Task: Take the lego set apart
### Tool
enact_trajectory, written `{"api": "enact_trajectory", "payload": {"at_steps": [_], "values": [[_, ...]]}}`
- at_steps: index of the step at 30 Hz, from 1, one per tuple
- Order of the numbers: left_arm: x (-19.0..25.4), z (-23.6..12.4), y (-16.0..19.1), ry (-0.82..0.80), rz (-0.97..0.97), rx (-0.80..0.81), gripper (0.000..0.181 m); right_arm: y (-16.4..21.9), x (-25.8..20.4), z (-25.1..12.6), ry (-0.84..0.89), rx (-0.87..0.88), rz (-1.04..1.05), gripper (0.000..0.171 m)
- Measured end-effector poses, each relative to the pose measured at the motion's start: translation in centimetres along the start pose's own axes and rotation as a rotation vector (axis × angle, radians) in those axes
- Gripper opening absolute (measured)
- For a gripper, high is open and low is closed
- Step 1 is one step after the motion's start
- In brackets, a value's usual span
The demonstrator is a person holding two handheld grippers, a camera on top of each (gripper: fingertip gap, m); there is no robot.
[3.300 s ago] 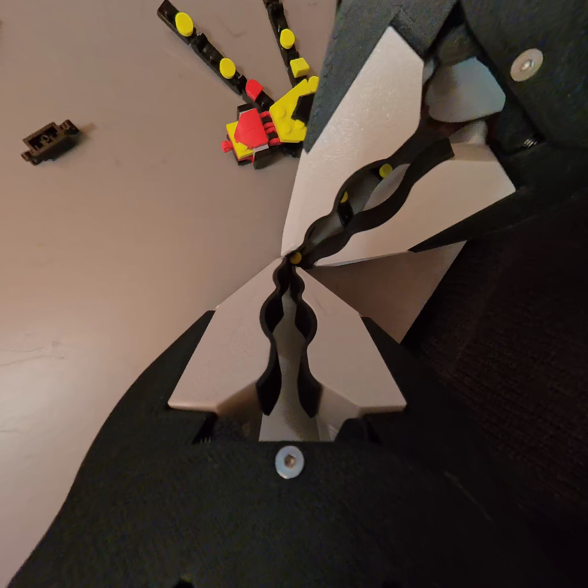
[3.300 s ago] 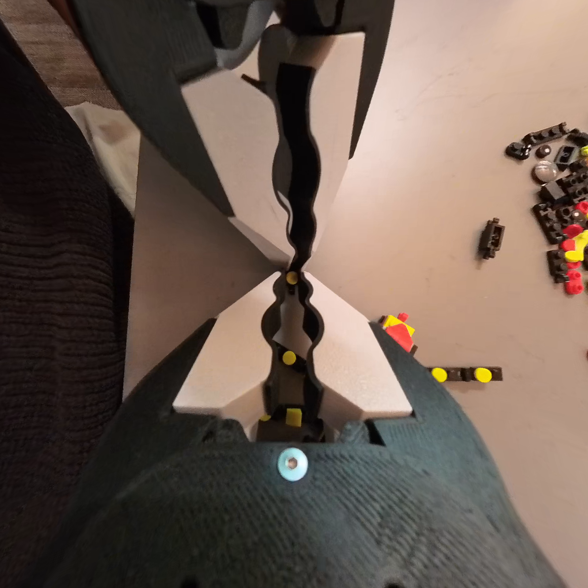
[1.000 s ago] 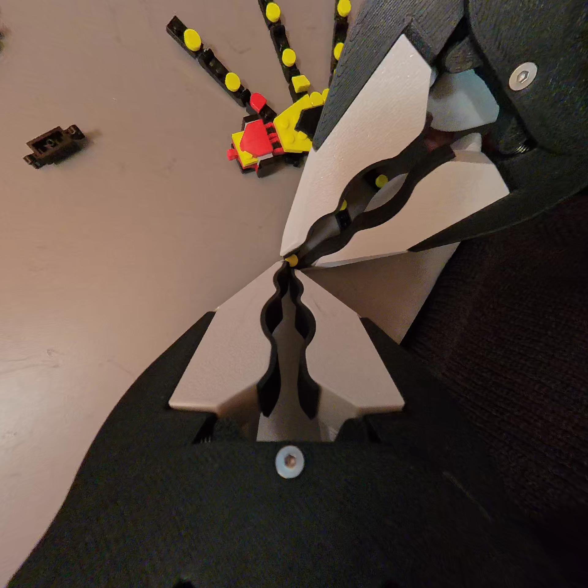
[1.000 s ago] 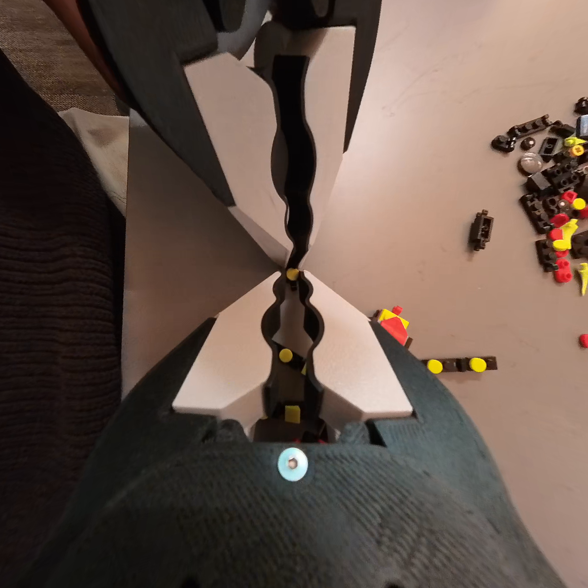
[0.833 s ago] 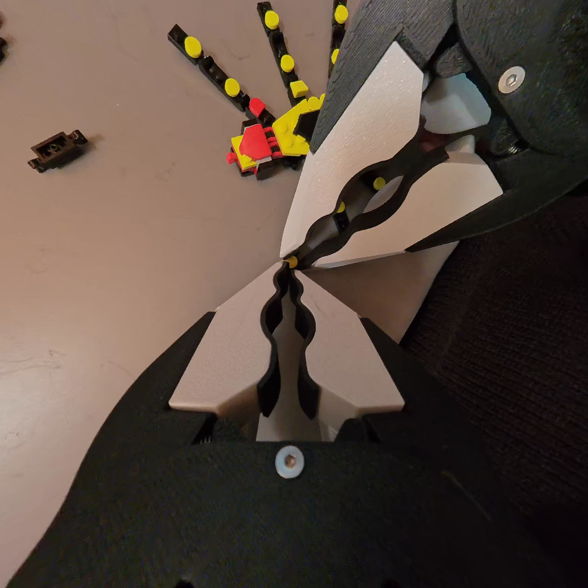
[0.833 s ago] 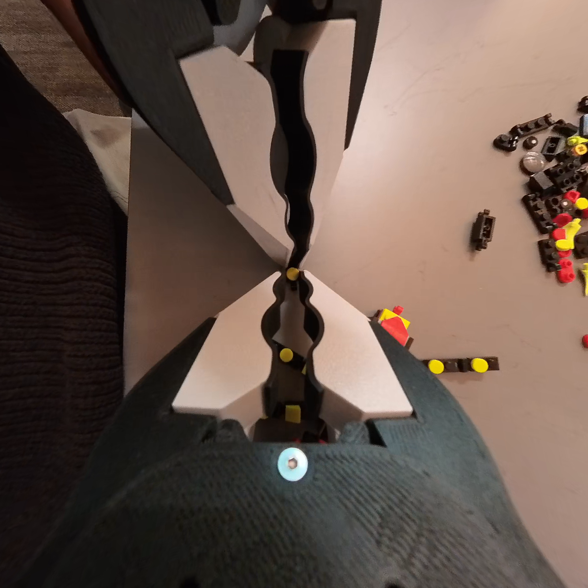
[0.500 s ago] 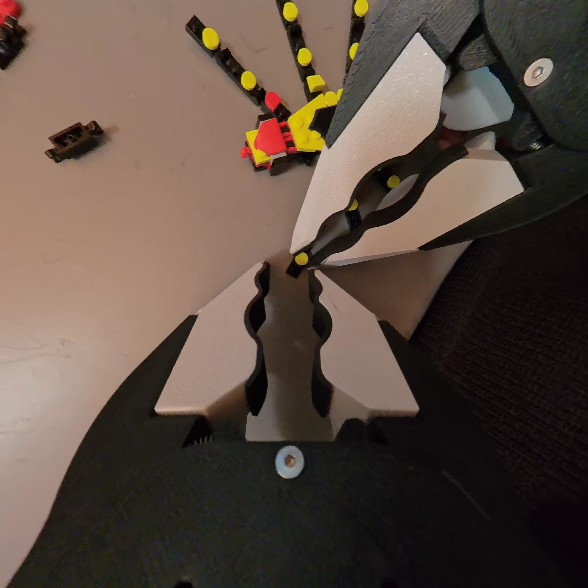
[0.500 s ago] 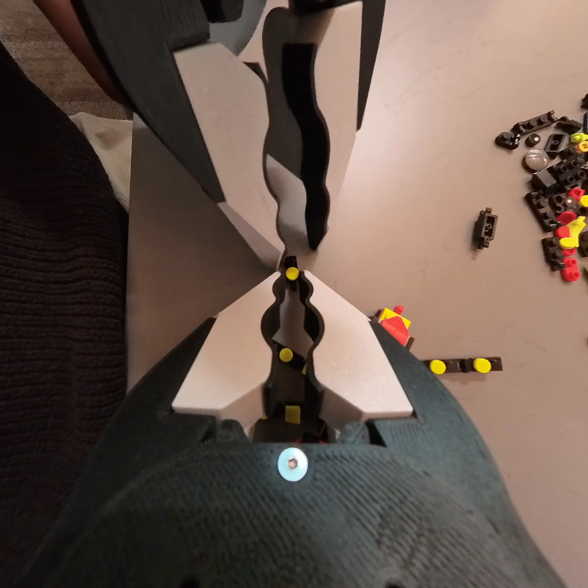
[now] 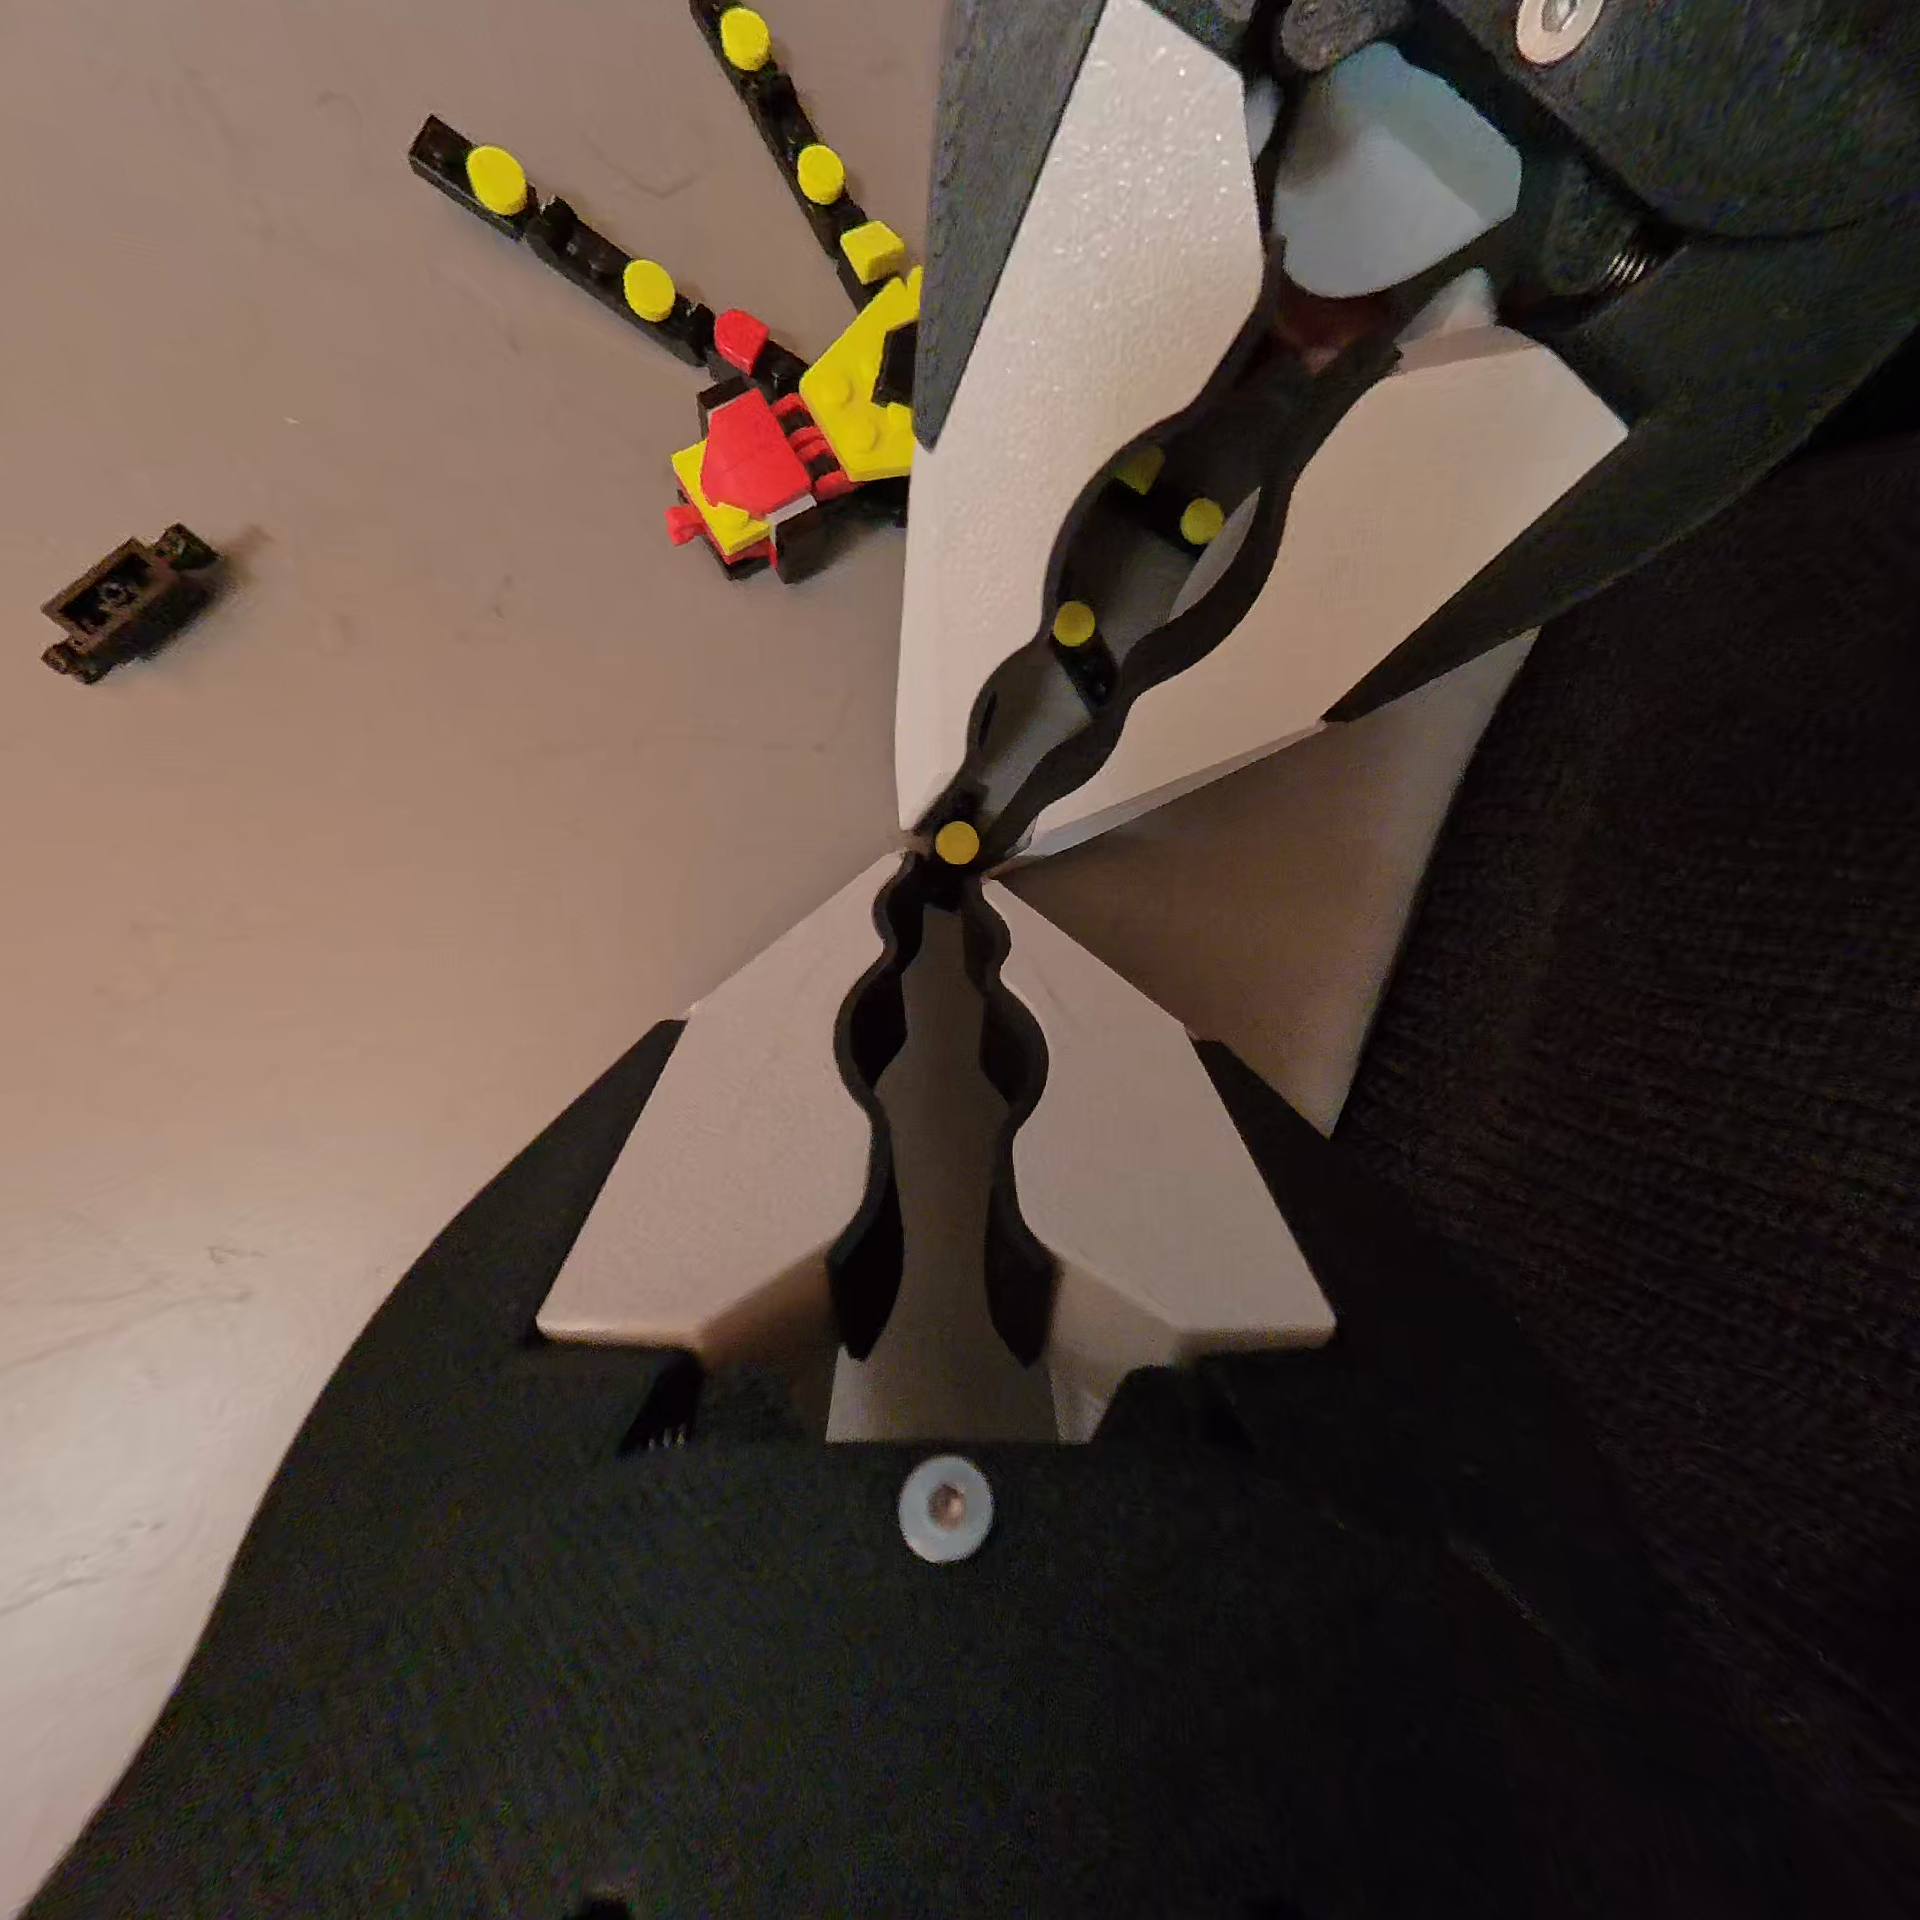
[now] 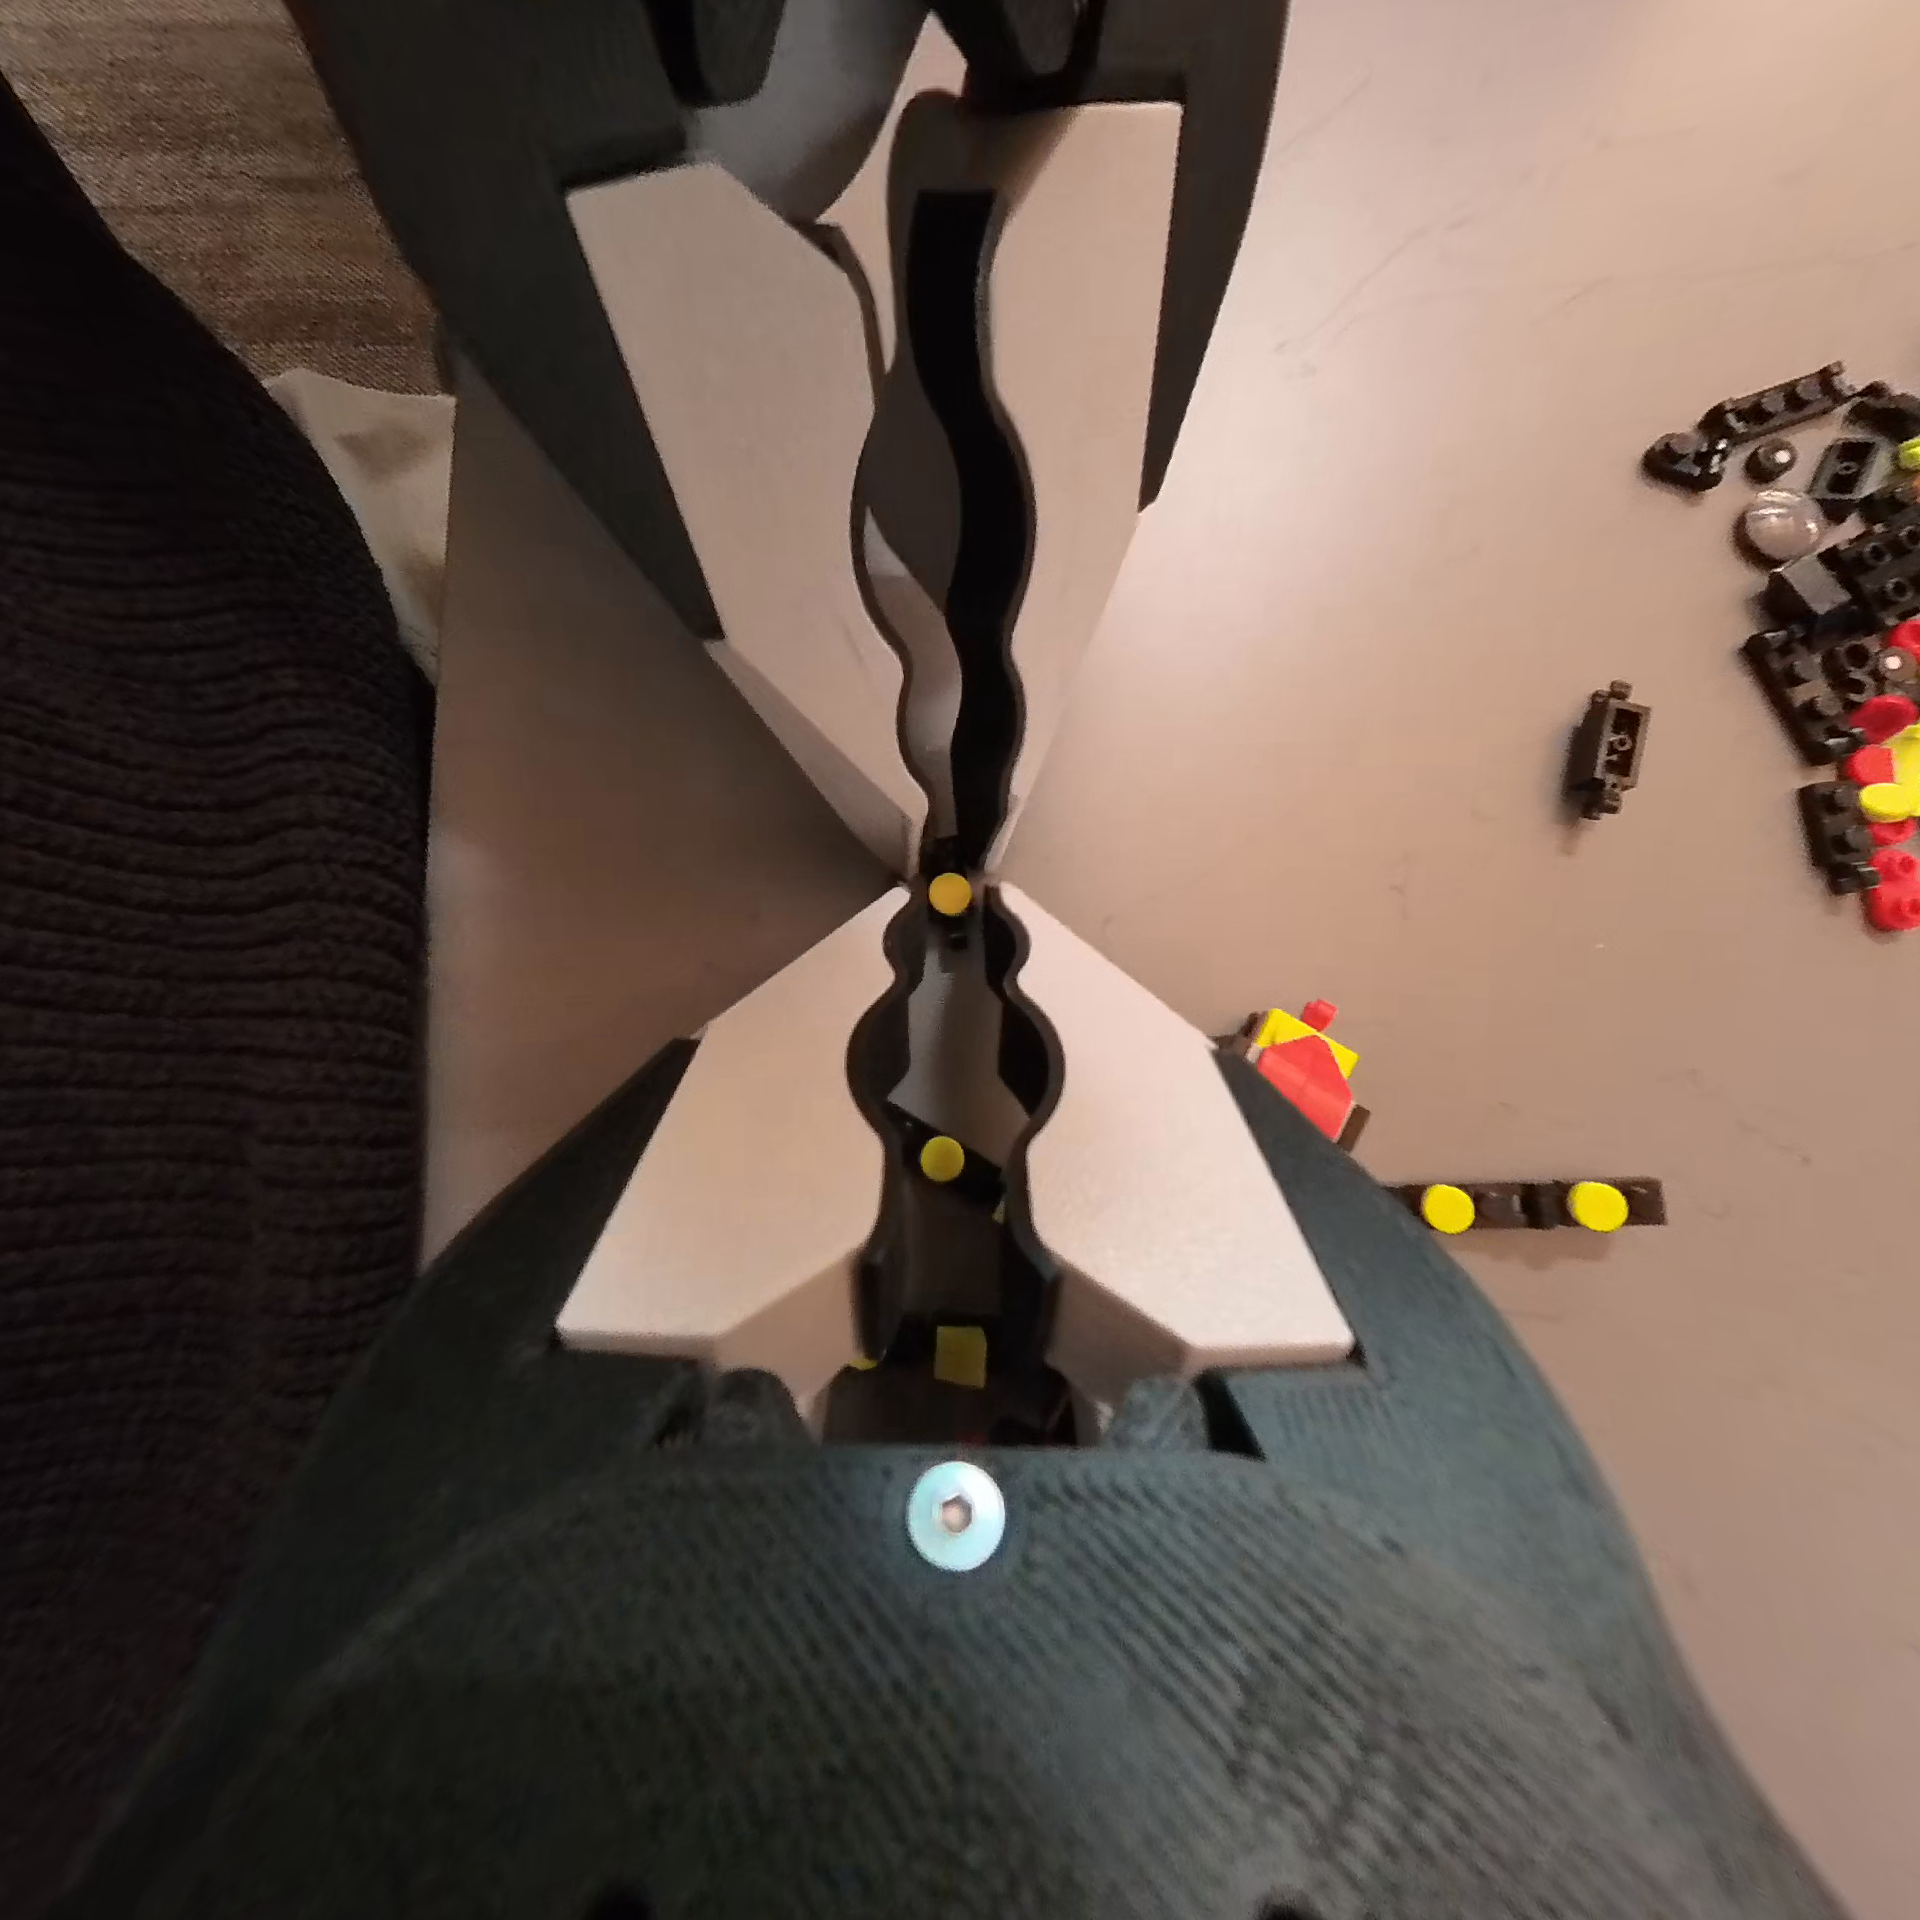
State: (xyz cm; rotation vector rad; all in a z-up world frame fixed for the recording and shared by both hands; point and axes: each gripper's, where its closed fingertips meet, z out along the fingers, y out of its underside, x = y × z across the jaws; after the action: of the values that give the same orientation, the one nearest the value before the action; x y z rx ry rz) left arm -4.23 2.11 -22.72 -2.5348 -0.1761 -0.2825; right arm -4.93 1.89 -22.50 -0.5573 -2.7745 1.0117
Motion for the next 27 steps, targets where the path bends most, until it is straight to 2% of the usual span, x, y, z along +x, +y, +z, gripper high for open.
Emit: {"api": "enact_trajectory", "payload": {"at_steps": [13,16,27], "values": [[0.05,0.02,0.03,0.004,-0.022,-0.007,0.005,-0.11,-0.19,-0.01,-0.009,-0.027,-0.064,0.007],[0.07,0.03,0.17,0.013,-0.086,-0.034,0.007,-0.12,-0.28,-0.04,-0.009,-0.033,-0.072,0.006],[0.01,0.02,0.22,-0.078,-0.054,-0.072,0.007,-0.42,-0.35,-0.41,0.004,0.017,-0.080,0.006]]}}
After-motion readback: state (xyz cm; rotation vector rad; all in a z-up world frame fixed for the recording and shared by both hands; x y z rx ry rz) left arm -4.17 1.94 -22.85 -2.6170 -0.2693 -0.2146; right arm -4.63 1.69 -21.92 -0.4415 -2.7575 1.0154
